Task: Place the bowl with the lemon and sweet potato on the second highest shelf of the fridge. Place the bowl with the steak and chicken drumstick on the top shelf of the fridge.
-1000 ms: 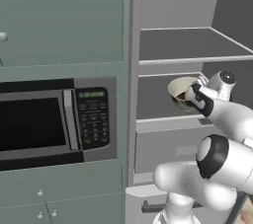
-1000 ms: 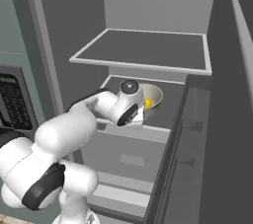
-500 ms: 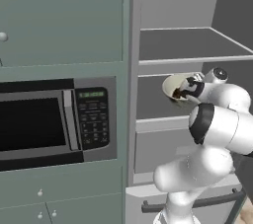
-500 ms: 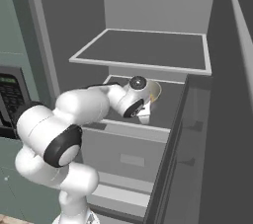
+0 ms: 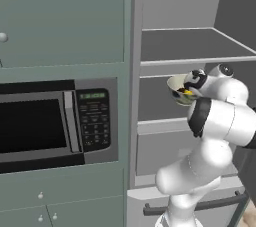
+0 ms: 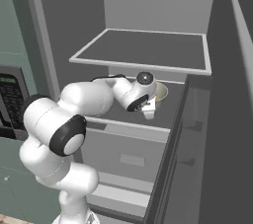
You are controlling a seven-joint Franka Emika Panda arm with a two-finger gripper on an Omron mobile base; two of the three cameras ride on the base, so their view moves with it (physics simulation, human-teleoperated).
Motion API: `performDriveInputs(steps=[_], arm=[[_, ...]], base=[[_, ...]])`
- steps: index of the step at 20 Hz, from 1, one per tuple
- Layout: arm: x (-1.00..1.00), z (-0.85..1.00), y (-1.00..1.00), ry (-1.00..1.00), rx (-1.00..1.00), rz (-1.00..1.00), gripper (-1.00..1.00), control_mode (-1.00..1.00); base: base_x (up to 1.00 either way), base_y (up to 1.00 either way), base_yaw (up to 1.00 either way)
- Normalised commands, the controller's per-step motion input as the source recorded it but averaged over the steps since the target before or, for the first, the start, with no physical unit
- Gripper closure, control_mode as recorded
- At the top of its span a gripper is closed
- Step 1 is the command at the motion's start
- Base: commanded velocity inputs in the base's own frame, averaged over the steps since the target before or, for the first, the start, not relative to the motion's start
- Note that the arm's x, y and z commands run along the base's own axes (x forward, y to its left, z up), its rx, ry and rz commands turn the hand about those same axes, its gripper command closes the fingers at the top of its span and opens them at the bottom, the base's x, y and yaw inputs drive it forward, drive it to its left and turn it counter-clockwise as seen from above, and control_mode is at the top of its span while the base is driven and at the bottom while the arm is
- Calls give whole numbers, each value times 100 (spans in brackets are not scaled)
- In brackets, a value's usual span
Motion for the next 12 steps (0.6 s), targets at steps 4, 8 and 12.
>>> performDriveInputs(steps=[4,8,12], arm=[[-69,36,1,-12,0,-9,-100,-100],[-94,66,4,0,1,-8,-100,-100],[-100,75,5,0,4,-5,-100,-100]], base=[[0,0,0],[0,0,0],[0,0,0]])
